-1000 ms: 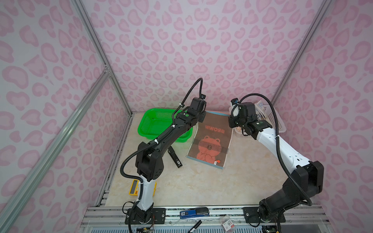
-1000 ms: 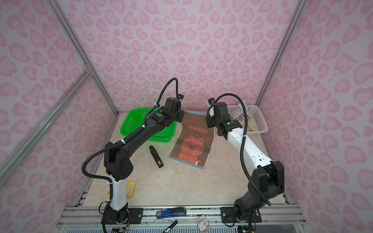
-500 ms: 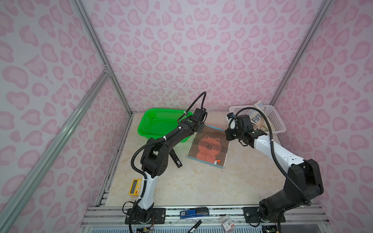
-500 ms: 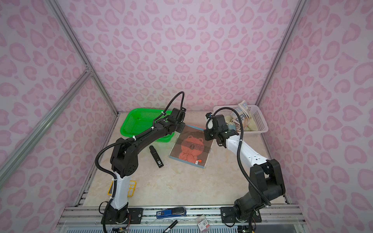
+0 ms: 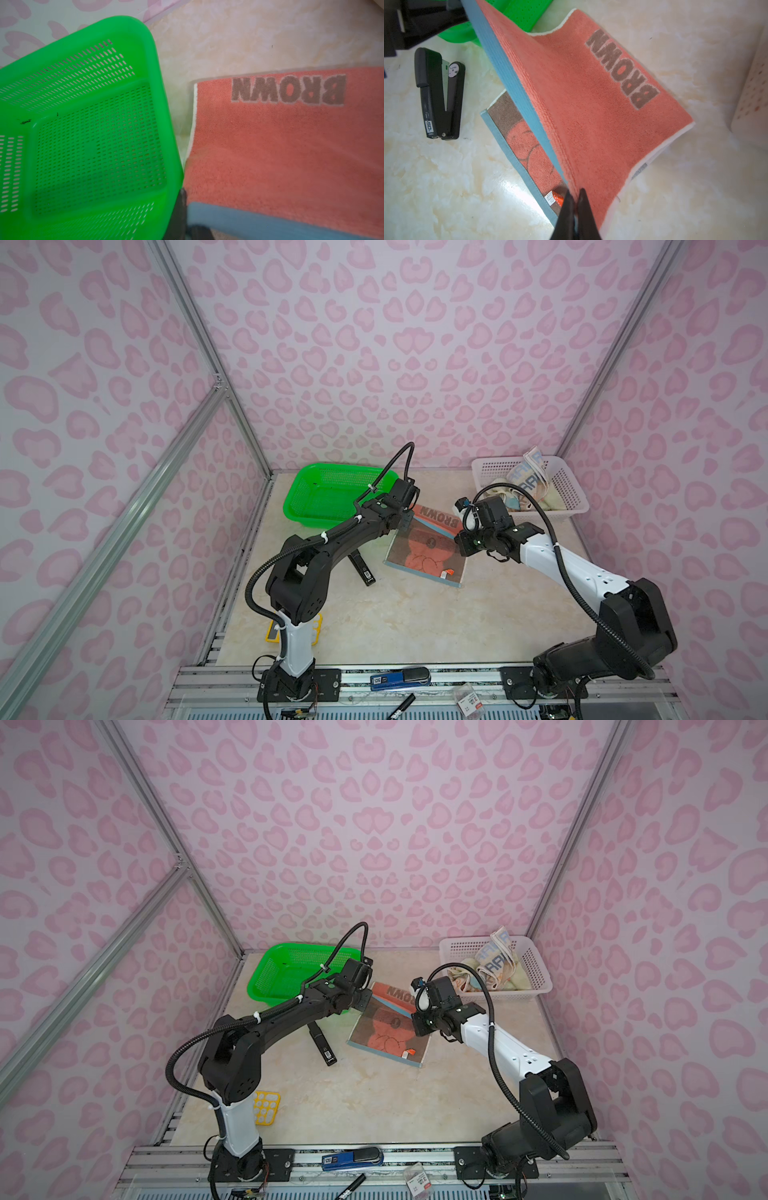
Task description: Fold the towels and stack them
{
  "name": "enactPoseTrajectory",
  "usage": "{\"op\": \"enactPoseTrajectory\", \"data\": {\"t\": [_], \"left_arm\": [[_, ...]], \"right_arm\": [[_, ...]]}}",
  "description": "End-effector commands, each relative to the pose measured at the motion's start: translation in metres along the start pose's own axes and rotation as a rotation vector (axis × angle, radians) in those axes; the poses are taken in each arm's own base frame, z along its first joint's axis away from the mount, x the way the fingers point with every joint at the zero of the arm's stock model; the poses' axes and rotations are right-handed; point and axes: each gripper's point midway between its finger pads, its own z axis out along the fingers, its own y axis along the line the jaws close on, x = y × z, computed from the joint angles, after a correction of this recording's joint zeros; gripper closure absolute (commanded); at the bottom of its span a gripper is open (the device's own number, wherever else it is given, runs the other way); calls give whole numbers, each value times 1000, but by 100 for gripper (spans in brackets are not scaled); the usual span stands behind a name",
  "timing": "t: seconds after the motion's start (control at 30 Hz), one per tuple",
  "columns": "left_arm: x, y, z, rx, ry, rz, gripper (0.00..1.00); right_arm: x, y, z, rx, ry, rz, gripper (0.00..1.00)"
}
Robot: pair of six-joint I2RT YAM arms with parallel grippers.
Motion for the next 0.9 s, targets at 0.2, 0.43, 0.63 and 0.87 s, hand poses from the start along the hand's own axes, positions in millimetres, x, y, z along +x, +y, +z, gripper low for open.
{"op": "enactPoseTrajectory", "data": {"t": [0.2,0.43,0.63,0.87], "left_arm": [[29,5,-18,-64,19,12,98],[53,-8,-16,-30,62,23,98],[76,-18,-5,-4,95,0,98],[102,-16,9,-48,160,19,98]], "right_arm": [[46,4,-8,15,110,33,100],[66,21,0,-30,163,25,100],[92,38,14,-70,219,37,100],[122,49,31,-97,302,44,100]]}}
